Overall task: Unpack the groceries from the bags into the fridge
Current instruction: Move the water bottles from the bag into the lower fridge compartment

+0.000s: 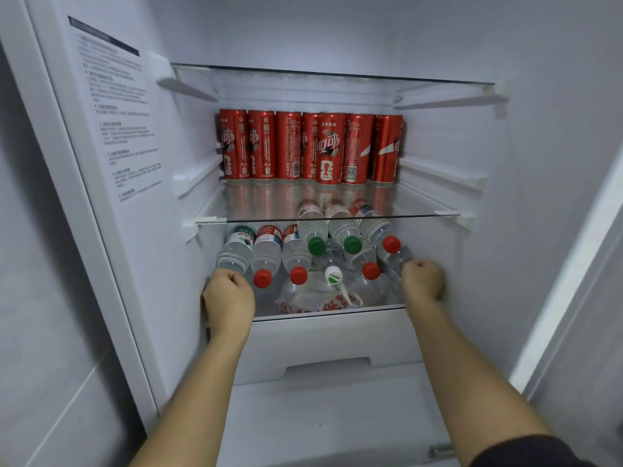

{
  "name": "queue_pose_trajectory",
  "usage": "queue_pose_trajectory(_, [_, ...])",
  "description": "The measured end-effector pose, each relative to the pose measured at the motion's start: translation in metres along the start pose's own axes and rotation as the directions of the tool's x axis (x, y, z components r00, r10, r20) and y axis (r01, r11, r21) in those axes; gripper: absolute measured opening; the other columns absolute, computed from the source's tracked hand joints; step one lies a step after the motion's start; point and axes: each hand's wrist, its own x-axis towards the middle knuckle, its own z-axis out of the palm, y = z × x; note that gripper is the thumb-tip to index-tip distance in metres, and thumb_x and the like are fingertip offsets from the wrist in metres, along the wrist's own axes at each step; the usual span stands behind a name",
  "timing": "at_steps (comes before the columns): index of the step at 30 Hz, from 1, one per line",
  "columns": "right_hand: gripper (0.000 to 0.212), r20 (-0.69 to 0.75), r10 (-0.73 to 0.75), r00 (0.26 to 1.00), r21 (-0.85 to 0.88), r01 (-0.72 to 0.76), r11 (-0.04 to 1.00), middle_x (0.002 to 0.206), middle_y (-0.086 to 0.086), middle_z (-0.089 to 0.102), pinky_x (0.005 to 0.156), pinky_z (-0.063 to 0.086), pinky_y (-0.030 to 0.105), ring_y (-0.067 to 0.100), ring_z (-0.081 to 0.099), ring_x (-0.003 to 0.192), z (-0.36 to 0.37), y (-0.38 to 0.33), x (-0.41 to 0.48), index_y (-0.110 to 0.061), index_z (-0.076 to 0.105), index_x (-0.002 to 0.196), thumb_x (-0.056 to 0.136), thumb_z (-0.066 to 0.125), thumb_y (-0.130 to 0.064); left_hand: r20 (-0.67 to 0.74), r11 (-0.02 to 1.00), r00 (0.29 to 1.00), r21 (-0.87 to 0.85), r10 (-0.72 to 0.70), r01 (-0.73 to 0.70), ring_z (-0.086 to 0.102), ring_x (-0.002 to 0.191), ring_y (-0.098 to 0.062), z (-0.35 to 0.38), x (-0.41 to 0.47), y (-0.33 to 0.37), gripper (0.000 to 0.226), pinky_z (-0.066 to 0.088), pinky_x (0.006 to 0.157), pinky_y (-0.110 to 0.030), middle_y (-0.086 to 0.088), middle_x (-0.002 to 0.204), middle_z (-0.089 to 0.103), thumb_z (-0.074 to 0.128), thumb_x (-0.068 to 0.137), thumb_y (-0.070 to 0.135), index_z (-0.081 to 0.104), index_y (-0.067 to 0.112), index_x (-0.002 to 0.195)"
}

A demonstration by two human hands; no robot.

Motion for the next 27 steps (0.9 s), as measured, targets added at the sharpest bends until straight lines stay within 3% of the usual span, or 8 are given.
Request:
queue_pose_trajectory(5, [0.026, 0.102, -0.061, 0.993, 0.131, 0.048, 0.990, 0.063, 0.007, 0.052, 0.052, 0.033, 0.027, 0.022, 0.046, 0.059, -0.009, -0.008, -0.008, -0.010, 0.057, 0.064, 0.086, 0.049, 0.001, 0.057, 0.995, 0.994, -0.016, 0.095, -0.094, 0.050, 0.071, -0.021, -0.002, -0.011, 0.021, 0.010, 0.034, 0.062, -0.027, -0.006, 0.084, 0.061, 0.051, 0.093, 0.010, 0.059, 0.008, 0.086])
queue_pose_trajectory(7, [0.030, 0.146, -0.070, 0.987, 0.268, 0.028, 0.963, 0.063, 0.003, 0.052, 0.056, 0.038, 0.027, 0.017, 0.046, 0.058, -0.006, -0.023, -0.014, -0.015, 0.054, 0.062, 0.087, 0.048, 0.000, 0.225, 0.975, 0.954, -0.139, 0.200, -0.172, 0.058, 0.071, -0.017, 0.009, -0.019, 0.046, 0.013, 0.043, 0.059, -0.028, 0.001, 0.079, 0.063, 0.052, 0.095, 0.013, 0.061, 0.013, 0.085])
queue_pose_trajectory(11, [0.030, 0.219, 0.032, 0.975, 0.378, -0.115, 0.919, 0.063, 0.005, 0.056, 0.057, 0.044, 0.027, 0.016, 0.050, 0.059, 0.004, -0.042, -0.008, -0.012, 0.058, 0.065, 0.089, 0.045, 0.002, 0.485, 0.939, 0.839, -0.334, 0.248, -0.085, 0.068, 0.079, -0.020, 0.047, -0.016, 0.082, 0.022, 0.057, 0.080, -0.040, -0.003, 0.080, 0.070, 0.055, 0.095, 0.013, 0.063, 0.022, 0.077])
queue_pose_trajectory(14, [0.027, 0.230, 0.040, 0.972, 0.297, -0.110, 0.949, 0.065, 0.006, 0.057, 0.056, 0.043, 0.026, 0.018, 0.052, 0.062, 0.011, -0.039, -0.002, -0.012, 0.059, 0.066, 0.088, 0.048, 0.001, 0.485, 0.952, 0.841, -0.287, 0.241, -0.107, 0.068, 0.076, -0.018, 0.068, -0.008, 0.085, 0.024, 0.057, 0.081, -0.042, 0.001, 0.075, 0.070, 0.055, 0.096, 0.014, 0.064, 0.022, 0.074])
queue_pose_trajectory(19, [0.024, 0.209, 0.017, 0.978, 0.245, -0.069, 0.967, 0.062, 0.005, 0.056, 0.053, 0.040, 0.023, 0.020, 0.051, 0.062, 0.012, -0.037, -0.004, -0.012, 0.061, 0.066, 0.087, 0.051, -0.003, 0.449, 0.945, 0.842, -0.260, 0.298, -0.196, 0.065, 0.074, -0.013, 0.075, -0.012, 0.075, 0.020, 0.054, 0.071, -0.028, 0.004, 0.077, 0.068, 0.055, 0.096, 0.014, 0.066, 0.019, 0.081])
queue_pose_trajectory(23, [0.019, 0.208, -0.123, 0.970, 0.211, 0.078, 0.974, 0.082, 0.001, 0.063, 0.067, 0.047, 0.026, 0.016, 0.057, 0.077, -0.004, -0.024, -0.026, -0.018, 0.063, 0.079, 0.092, 0.054, -0.008, 0.439, 0.939, 0.836, -0.244, 0.329, -0.242, 0.060, 0.085, -0.008, 0.064, -0.026, 0.064, 0.008, 0.044, 0.071, -0.011, 0.012, 0.087, 0.063, 0.061, 0.093, 0.018, 0.065, 0.018, 0.100])
queue_pose_trajectory(25, [0.016, 0.223, -0.230, 0.947, 0.166, 0.195, 0.967, 0.092, -0.004, 0.062, 0.069, 0.044, 0.015, 0.009, 0.057, 0.084, -0.021, -0.011, -0.046, -0.019, 0.063, 0.090, 0.093, 0.053, -0.007, 0.408, 0.920, 0.824, -0.161, 0.393, -0.359, 0.059, 0.098, -0.010, 0.056, -0.039, 0.055, 0.020, 0.048, 0.086, -0.023, 0.010, 0.100, 0.063, 0.065, 0.090, 0.026, 0.062, 0.020, 0.109])
queue_pose_trajectory(27, [0.019, 0.217, -0.325, 0.921, 0.111, 0.307, 0.945, 0.098, -0.007, 0.059, 0.076, 0.043, 0.010, 0.011, 0.058, 0.095, -0.039, 0.006, -0.068, -0.016, 0.063, 0.102, 0.091, 0.053, -0.005, 0.352, 0.857, 0.808, 0.030, 0.473, -0.515, 0.053, 0.112, -0.014, 0.048, -0.055, 0.041, 0.035, 0.039, 0.104, -0.038, 0.008, 0.114, 0.061, 0.067, 0.086, 0.036, 0.058, 0.023, 0.117])
